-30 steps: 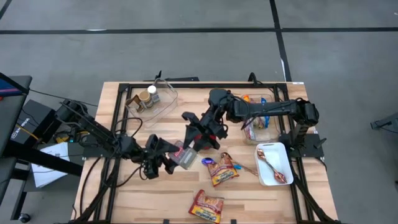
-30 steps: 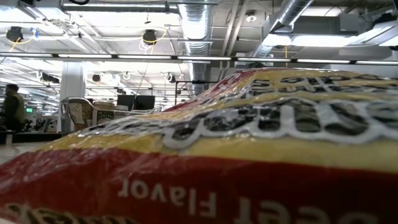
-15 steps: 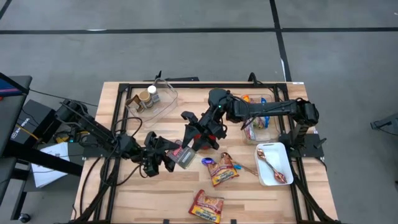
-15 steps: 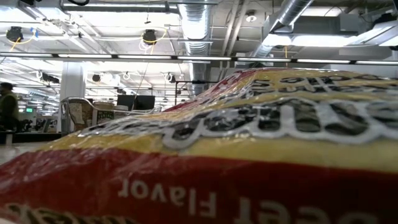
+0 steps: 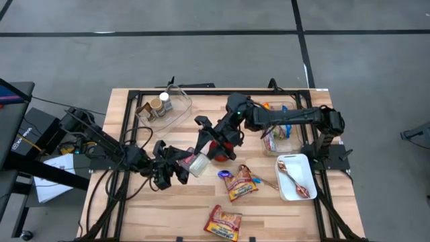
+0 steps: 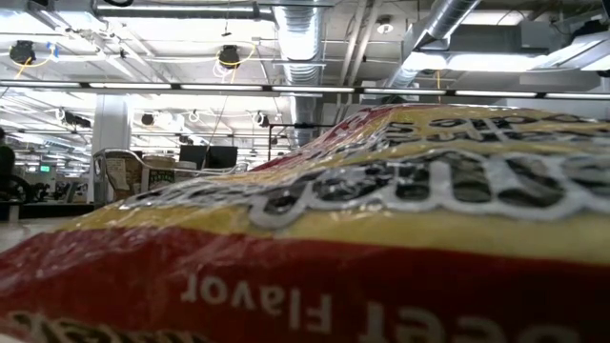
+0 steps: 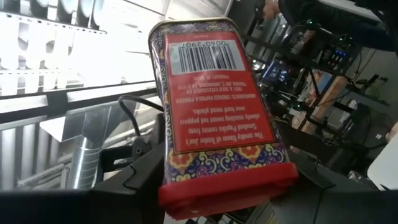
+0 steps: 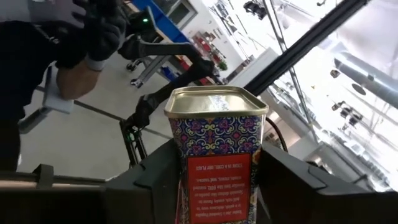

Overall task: Pick & Place Food Item
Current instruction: Put the red seasoning can into the left transparent bin

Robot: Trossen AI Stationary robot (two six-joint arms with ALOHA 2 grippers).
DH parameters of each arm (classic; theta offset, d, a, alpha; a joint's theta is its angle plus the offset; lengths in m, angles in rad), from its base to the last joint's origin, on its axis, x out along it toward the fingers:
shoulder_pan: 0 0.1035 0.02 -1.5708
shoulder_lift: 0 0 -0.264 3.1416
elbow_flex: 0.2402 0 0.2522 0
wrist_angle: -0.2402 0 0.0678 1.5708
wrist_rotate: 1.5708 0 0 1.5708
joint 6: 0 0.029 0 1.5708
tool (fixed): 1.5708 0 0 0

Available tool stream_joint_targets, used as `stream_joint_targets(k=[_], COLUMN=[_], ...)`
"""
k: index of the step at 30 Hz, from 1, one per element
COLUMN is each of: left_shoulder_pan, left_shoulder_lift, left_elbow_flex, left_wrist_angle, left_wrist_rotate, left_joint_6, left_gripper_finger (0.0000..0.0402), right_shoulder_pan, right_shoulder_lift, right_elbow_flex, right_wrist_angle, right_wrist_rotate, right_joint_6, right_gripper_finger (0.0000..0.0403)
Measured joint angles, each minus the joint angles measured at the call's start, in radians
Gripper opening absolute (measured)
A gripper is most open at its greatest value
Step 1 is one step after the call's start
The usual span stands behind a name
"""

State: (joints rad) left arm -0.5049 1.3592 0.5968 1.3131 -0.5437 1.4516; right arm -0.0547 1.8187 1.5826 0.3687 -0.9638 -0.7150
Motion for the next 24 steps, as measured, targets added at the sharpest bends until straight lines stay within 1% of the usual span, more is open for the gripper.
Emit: stream_joint_targets(k=[4, 8, 10, 15, 17, 19, 20, 24], left_shoulder_pan=[0.0, -0.007, -0.012, -0.026, -0.027, -0.026, -0.021, -0.01], left_shoulder_lift=[-0.001, -0.025, -0.038, -0.084, -0.115, -0.132, -0.139, -0.17], left_elbow_flex=[0.002, 0.002, 0.005, -0.008, -0.005, -0.005, -0.006, -0.006], left_wrist_angle=[0.003, -0.004, -0.02, -0.152, -0.194, -0.275, -0.325, -0.512], left_wrist_rotate=[-0.036, -0.137, -0.169, -0.349, -0.44, -0.531, -0.552, -0.578], left_joint_6=[0.001, 0.003, 0.004, 0.014, 0.023, 0.025, 0.011, -0.073], left_gripper_finger=[0.0208, 0.0207, 0.0207, 0.0207, 0.0207, 0.0207, 0.0207, 0.0207], right_shoulder_pan=[0.0, -0.013, -0.014, -0.007, 0.0, 0.002, 0.004, 0.017], right_shoulder_lift=[0.001, -0.022, -0.041, -0.103, -0.124, -0.14, -0.155, -0.213], right_elbow_flex=[-0.002, -0.003, -0.003, 0.004, 0.002, 0.0, 0.0, 0.002], right_wrist_angle=[0.059, 0.063, 0.038, -0.02, -0.089, -0.153, -0.193, -0.361], right_wrist_rotate=[0.028, 0.046, 0.057, 0.051, 0.051, 0.057, 0.056, 0.051], right_joint_6=[0.064, 0.117, 0.133, 0.152, 0.153, 0.153, 0.153, 0.173], right_gripper_finger=[0.0239, 0.028, 0.0296, 0.0321, 0.0327, 0.0331, 0.0332, 0.0329])
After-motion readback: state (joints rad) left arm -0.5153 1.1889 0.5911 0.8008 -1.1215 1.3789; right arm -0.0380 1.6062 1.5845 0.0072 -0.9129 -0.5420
